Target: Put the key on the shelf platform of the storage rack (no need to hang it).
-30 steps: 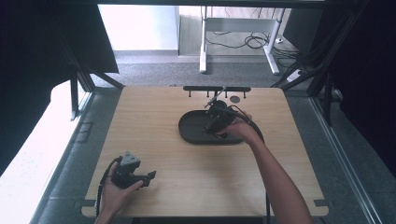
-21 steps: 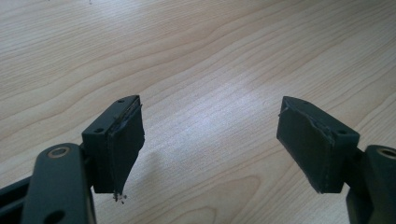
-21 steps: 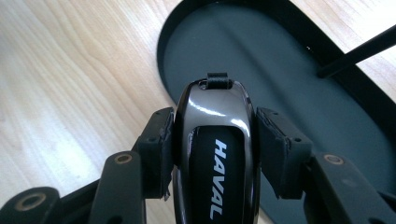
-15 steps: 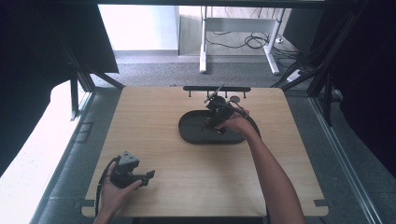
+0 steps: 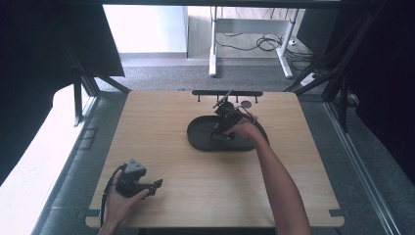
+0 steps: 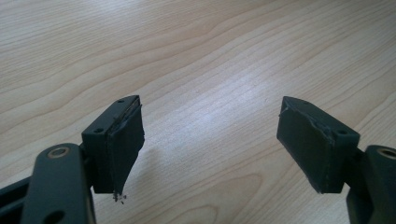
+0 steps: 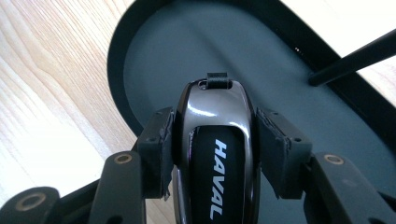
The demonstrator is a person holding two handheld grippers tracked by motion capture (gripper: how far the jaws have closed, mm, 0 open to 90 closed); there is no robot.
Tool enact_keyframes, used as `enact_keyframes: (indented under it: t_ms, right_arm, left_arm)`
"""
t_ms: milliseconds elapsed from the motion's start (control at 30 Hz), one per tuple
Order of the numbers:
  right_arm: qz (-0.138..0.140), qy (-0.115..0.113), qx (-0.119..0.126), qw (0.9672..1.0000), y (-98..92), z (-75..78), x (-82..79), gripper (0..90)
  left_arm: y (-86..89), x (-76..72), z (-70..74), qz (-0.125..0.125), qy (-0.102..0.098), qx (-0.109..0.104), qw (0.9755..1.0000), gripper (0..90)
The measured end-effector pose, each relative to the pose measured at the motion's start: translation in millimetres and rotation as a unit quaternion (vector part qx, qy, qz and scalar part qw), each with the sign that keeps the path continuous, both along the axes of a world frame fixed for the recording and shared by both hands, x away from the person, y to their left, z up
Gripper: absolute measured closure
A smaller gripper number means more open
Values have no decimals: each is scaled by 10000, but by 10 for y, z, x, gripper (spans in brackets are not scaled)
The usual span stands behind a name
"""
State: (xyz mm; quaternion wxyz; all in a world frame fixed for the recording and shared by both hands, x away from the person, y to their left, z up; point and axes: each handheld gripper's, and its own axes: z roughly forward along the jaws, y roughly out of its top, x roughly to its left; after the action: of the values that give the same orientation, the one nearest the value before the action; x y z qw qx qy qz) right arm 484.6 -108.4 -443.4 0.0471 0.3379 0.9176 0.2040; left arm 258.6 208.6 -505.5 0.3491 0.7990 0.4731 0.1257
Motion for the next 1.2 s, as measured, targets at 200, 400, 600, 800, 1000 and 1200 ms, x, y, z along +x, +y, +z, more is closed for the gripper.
enact_keyframes:
  t_ms: [200,400,600,800,1000,1200]
  right_arm:
    - [-3,-12,-51,10000,-9,-87,14,495]
    - [-90,-66,-70,9999,-58,-131,63,495]
    - [-220,-42,-145,9996,-122,-213,92,494]
    - [-245,-89,-232,9994,-182,-293,116,494]
    - [-238,-59,-422,9988,-195,-383,123,494]
    - [-280,59,-540,9981,-172,-448,133,494]
  left_arm:
    - [0,-1,-1,-8,0,18,10000,232]
    - [3,-2,-2,13,8,2,10000,232]
    - [-3,-2,-8,-14,23,22,10000,232]
    - [-3,-2,-6,-12,21,19,10000,232]
    - [-9,-1,-12,-8,26,17,10000,232]
    - [-9,-2,-9,-10,22,12,10000,232]
